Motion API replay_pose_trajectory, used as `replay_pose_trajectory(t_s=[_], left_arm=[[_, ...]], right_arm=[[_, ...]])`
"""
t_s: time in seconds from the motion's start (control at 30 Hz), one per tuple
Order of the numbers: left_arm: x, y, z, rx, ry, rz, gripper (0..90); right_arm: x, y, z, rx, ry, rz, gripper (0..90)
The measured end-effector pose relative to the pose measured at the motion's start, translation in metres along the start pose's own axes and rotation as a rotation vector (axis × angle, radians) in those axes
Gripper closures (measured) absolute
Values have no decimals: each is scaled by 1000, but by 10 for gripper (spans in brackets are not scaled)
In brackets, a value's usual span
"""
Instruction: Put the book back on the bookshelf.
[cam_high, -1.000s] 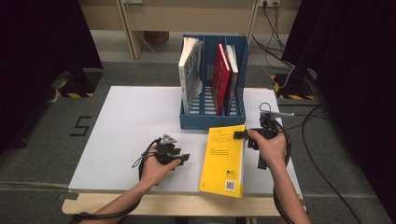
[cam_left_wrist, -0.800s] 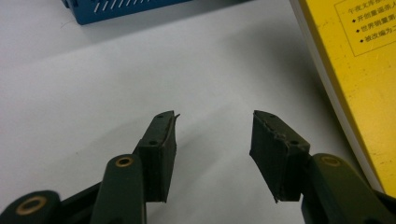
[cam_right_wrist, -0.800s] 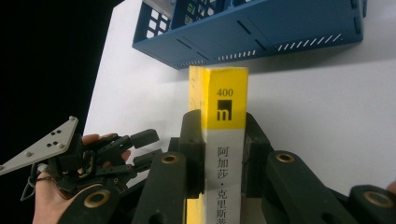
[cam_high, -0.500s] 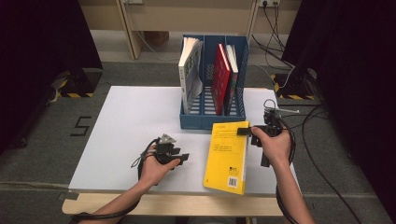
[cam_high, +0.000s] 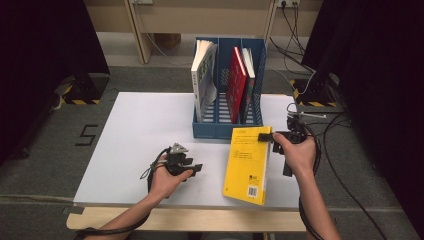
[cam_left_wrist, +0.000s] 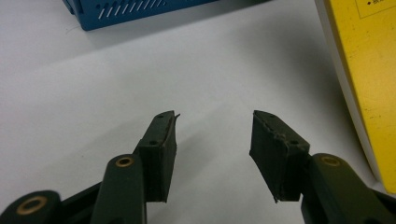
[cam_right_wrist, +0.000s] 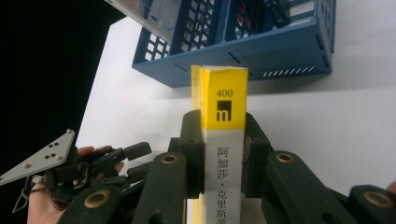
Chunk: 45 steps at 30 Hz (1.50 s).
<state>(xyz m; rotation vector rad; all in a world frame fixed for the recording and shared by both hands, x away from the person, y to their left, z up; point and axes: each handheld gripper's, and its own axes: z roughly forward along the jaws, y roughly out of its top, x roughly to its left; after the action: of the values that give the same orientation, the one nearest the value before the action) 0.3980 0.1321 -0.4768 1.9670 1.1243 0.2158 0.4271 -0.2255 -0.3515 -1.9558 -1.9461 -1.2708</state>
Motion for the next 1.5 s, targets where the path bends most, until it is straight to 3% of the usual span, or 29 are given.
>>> replay_pose_trajectory(t_s=[1.5], left_arm=[[1,1,-1,-11,0,0,495]], right_arm=[[5,20,-39,-118,-46,-24,760]])
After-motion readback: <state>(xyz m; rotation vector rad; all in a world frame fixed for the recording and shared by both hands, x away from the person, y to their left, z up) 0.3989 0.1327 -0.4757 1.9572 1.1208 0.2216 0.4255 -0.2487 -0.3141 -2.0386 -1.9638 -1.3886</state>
